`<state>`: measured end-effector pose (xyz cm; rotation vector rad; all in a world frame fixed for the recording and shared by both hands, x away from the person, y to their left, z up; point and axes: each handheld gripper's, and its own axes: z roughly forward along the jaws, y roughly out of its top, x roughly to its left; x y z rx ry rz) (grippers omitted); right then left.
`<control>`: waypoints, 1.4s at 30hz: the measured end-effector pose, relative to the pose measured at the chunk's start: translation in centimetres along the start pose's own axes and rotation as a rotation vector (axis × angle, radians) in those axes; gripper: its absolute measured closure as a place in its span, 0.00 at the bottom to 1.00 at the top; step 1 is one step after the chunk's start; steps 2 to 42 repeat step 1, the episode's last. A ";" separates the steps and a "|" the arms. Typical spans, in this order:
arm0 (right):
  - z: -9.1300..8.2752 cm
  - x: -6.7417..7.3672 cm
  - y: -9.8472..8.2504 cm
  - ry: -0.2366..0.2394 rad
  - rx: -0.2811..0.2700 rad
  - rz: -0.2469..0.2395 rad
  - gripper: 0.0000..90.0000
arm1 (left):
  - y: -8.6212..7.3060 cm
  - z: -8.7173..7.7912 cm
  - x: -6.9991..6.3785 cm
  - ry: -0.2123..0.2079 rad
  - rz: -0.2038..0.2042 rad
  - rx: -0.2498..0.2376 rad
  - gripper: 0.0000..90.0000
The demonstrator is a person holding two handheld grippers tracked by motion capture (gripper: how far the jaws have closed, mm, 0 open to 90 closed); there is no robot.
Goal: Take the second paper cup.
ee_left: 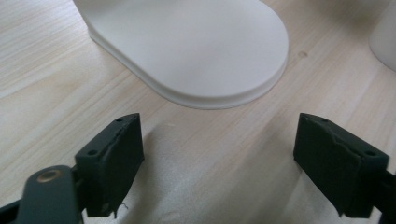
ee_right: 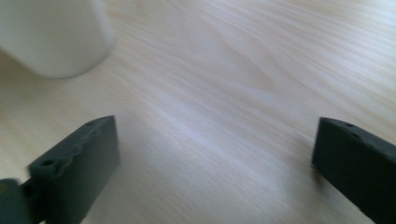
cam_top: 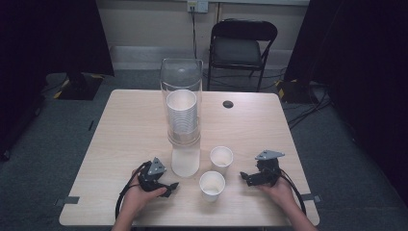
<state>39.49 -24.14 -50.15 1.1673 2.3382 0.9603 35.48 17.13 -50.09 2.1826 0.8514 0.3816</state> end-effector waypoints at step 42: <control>-0.1 -0.1 -0.1 -0.020 0.000 0.015 0.00 | 0.0 0.0 0.0 -0.004 -0.008 -0.002 0.17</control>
